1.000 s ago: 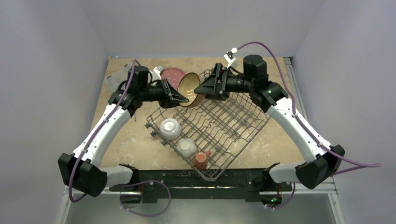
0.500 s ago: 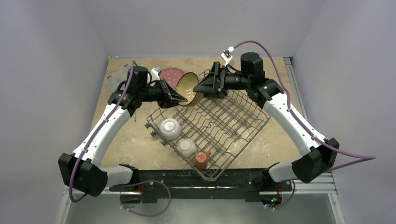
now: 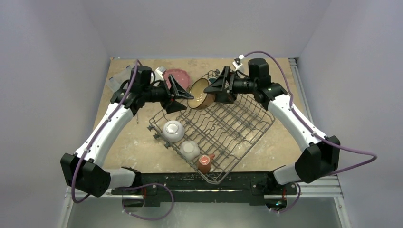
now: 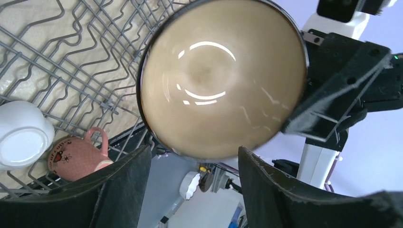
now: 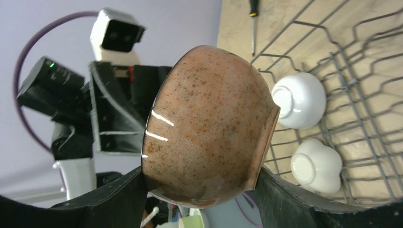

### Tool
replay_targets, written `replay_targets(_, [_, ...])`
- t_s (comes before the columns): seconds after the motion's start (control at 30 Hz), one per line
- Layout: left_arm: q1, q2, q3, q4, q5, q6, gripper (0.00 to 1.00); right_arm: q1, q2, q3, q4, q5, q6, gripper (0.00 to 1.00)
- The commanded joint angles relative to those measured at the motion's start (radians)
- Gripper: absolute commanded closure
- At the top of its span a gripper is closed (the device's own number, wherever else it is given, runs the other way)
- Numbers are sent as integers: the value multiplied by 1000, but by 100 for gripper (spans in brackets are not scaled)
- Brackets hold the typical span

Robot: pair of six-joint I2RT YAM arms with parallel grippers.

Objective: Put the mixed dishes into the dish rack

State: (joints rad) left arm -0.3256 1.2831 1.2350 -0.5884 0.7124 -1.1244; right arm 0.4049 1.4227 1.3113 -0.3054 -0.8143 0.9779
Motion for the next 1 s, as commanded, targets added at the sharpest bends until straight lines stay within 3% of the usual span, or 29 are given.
replay_targets(0.0, [17,7,79,-66,-14,100,32,-58,-7,20,12,6,-49,100])
replay_targets(0.13, [20,1,81,-139,-47,155,29,-114,26,53,-158,91,-197,100])
replay_targets(0.4, [20,-8,86,-190,-71,215,29,-172,135,162,-440,404,-462,100])
replay_targets(0.8, [20,60,145,-194,-52,240,29,-180,210,289,-673,790,-594,100])
replay_targets(0.97, [20,97,168,-181,-36,236,29,-178,202,282,-727,843,-631,100])
